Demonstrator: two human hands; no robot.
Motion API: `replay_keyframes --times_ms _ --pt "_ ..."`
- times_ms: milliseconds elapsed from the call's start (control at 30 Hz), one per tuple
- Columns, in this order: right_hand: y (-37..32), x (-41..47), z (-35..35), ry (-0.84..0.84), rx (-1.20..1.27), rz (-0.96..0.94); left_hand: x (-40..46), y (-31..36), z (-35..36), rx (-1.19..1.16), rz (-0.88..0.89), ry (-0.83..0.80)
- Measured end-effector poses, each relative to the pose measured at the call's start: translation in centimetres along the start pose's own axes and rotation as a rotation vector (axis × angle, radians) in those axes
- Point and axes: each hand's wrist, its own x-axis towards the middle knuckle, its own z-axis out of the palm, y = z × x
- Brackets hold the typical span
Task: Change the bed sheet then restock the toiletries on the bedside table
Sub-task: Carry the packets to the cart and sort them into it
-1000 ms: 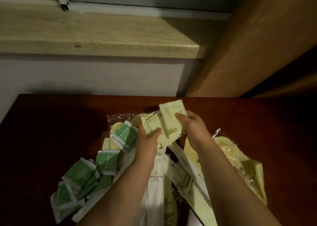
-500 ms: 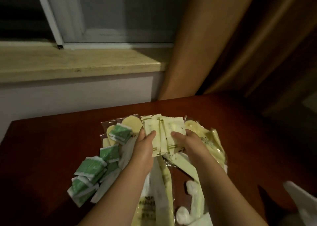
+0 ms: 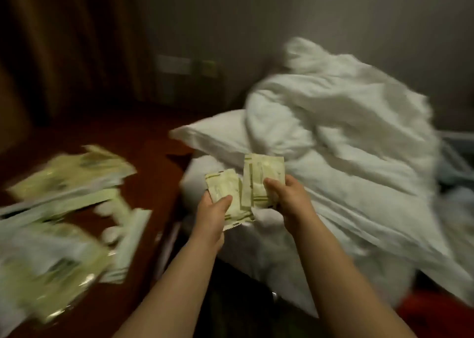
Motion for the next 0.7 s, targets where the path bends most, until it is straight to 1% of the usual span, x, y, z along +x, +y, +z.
replay_keyframes --times_ms 67,133,300,367,433,500,533,700 --pt "-0.4 -2.1 -8.4 0.165 0.045 -0.037 -2.7 -2.9 6.7 0.072 -0.03 -0.158" --pt "-0.1 -4.9 -16.6 0.31 0.094 -0.055 -5.7 -5.8 13.1 0.111 -0.046 -0.281" --pt "2.8 -15.0 -37.4 0.656 0.114 -0.09 -15.8 -14.1 29.5 0.029 -0.037 -0.541" --pt "3.6 -19.5 -45.7 0.775 0.074 -0.071 -21.4 -18.7 35.9 -0.013 -0.088 -0.639" --pt "4.3 -23.8 -52.9 0.897 0.073 -0.048 -27.3 -23.5 41.4 0.074 -0.176 -0.725" --pt "4.2 -27.1 -58.9 0.985 0.101 -0.056 -32.2 -27.2 45.5 0.203 -0.245 -0.763" --pt "3.7 -28.2 -61.6 1.011 0.112 -0.072 -34.0 -28.4 47.2 0.254 -0.252 -0.787" --pt "0.8 -29.2 -73.8 1.107 0.165 -0.179 -37.8 -32.6 57.4 0.392 -0.168 -0.929"
